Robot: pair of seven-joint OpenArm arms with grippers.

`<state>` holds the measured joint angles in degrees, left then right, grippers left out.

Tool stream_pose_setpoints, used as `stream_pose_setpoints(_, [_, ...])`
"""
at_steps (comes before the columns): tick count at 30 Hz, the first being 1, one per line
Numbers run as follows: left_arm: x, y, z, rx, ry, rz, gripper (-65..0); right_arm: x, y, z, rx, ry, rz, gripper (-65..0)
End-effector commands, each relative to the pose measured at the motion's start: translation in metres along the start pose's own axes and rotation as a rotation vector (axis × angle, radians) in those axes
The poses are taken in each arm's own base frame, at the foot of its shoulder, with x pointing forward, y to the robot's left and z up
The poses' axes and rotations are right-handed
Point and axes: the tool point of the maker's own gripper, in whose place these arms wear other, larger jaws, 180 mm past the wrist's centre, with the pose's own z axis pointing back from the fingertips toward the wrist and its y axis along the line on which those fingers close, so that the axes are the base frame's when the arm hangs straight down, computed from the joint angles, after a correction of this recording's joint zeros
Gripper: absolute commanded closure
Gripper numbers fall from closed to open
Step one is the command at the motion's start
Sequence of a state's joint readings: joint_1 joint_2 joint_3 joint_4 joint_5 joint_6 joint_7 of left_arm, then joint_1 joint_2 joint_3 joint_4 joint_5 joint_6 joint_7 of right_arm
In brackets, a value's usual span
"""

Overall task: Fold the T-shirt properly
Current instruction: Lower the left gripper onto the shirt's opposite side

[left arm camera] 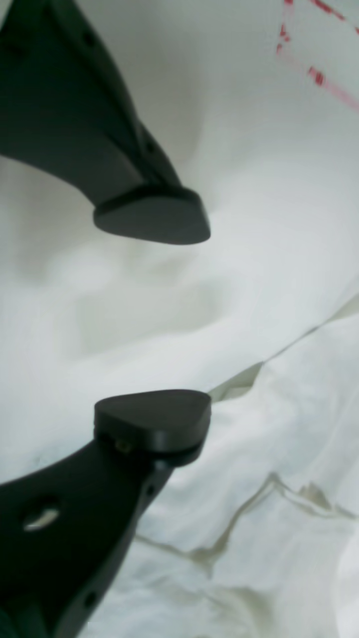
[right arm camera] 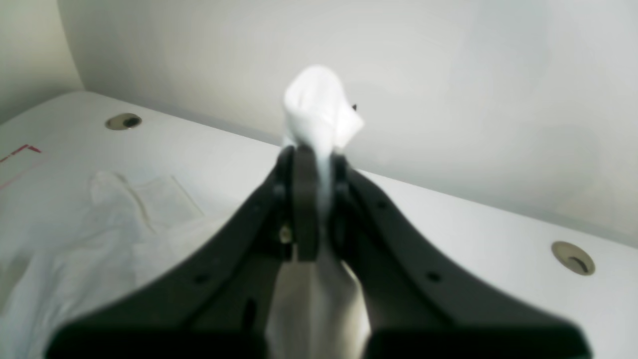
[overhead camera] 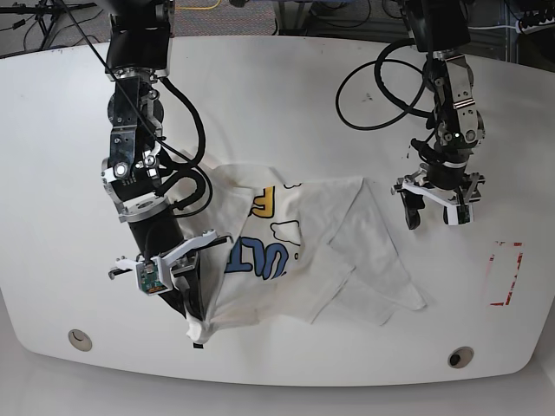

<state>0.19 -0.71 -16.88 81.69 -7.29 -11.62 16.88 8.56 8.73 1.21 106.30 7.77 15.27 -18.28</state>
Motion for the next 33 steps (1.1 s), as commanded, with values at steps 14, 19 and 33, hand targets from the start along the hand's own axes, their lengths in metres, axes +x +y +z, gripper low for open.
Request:
stream_pose_setpoints(14, [0.029, -0.042, -0.030, -0.152, -0.035, 0.055, -44.2, 0.014, -0.009, 0.001, -0.018, -0.053, 0.011, -1.3])
stream_pose_setpoints(19, [0.028, -0.041, -0.047, -0.163, -0.008, 0.064, -44.3, 0.014, -0.005, 0.001, -0.010, -0.050, 0.011, -1.3])
stream_pose_setpoints(33, [0.034, -0.028, -0.066, -0.146, -0.016, 0.098, -44.4, 0.012, -0.006, 0.001, -0.011, -0.047, 0.012, -1.4])
